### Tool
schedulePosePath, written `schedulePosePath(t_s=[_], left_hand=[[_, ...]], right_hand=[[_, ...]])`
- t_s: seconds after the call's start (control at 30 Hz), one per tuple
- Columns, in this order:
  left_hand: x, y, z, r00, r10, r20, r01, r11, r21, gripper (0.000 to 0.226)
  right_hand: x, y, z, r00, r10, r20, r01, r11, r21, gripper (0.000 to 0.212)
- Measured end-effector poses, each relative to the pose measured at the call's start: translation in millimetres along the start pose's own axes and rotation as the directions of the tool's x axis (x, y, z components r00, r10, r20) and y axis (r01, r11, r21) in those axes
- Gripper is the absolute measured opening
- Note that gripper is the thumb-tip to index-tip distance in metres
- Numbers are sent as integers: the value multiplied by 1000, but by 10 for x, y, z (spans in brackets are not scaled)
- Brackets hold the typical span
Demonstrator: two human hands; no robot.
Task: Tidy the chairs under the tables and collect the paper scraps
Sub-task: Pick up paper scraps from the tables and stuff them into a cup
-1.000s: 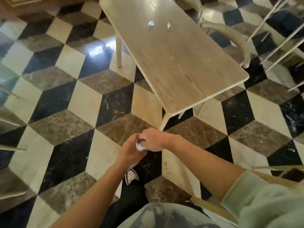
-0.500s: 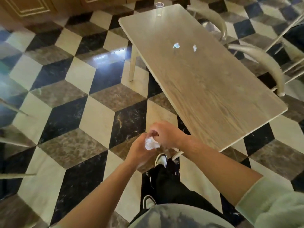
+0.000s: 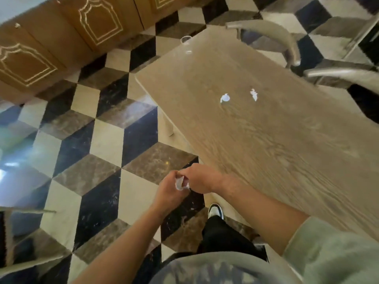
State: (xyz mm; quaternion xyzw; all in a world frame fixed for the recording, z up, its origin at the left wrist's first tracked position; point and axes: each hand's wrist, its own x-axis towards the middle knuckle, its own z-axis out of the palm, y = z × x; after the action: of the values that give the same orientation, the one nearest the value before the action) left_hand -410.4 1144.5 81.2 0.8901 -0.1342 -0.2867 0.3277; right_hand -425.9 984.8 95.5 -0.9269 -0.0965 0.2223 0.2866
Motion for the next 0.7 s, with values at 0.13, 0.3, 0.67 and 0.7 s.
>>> schedulePosePath(t_s=[0.13,0.3,0.67,0.7], left_hand=[[767,260,-241,997,25,69,-28,998,48,36],[1775,513,-396,993,53,102,-58,998,40,54],[4079,789,-825,906,268,326,-261,963,-65,60],[4224,798,-881,889,306,341,-303,951,-62,60]], right_hand=[[340,335,-498,997,50,-65,-46,997,56,40],[492,1115,-983,792,445,-418,-115,782,613,25],[1004,3156,-1539,-117,970,-212,-666,82,741,67],[1101,3199,-1614,-125,967,-221,-665,83,742,67]])
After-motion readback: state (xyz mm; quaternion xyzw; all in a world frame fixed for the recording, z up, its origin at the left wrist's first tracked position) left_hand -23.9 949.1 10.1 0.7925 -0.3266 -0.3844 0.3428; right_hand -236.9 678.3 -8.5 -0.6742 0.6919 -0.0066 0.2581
